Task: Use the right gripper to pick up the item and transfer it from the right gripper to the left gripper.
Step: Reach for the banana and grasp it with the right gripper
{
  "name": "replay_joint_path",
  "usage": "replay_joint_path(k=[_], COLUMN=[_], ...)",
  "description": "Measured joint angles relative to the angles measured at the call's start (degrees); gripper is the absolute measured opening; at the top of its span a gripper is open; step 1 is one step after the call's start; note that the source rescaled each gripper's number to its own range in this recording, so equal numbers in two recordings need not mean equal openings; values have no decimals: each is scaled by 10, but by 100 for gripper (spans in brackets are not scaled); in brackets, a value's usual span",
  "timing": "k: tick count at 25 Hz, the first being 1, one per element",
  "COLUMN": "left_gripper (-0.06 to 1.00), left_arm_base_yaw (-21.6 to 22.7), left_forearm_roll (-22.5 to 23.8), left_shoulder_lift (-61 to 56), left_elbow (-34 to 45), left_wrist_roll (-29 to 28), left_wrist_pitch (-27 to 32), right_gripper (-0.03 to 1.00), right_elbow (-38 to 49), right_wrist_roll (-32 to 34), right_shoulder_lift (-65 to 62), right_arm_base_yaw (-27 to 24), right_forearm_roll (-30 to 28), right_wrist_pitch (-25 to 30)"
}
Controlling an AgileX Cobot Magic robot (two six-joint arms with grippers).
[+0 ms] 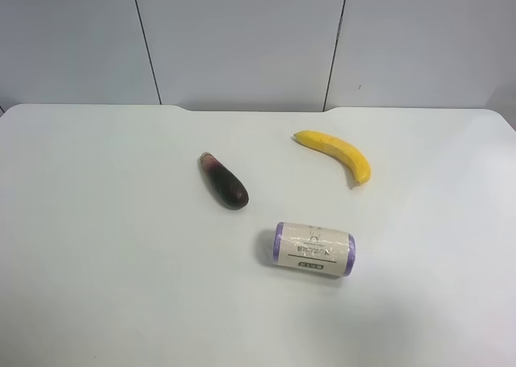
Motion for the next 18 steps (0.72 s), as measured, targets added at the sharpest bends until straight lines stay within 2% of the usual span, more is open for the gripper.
replay_joint_path(k=[18], left_gripper=[100], left_arm_base_yaw=[0], left_forearm_roll=[0], left_shoulder_lift=[0], left_elbow=[0], left_wrist_roll=[0], left_wrist_pitch=[0], right_gripper=[100], right_elbow=[-1], right_wrist_roll=[0], right_shoulder_lift=[12], right_arm_base_yaw=[0], right_forearm_roll=[2], right_wrist_pitch=[2])
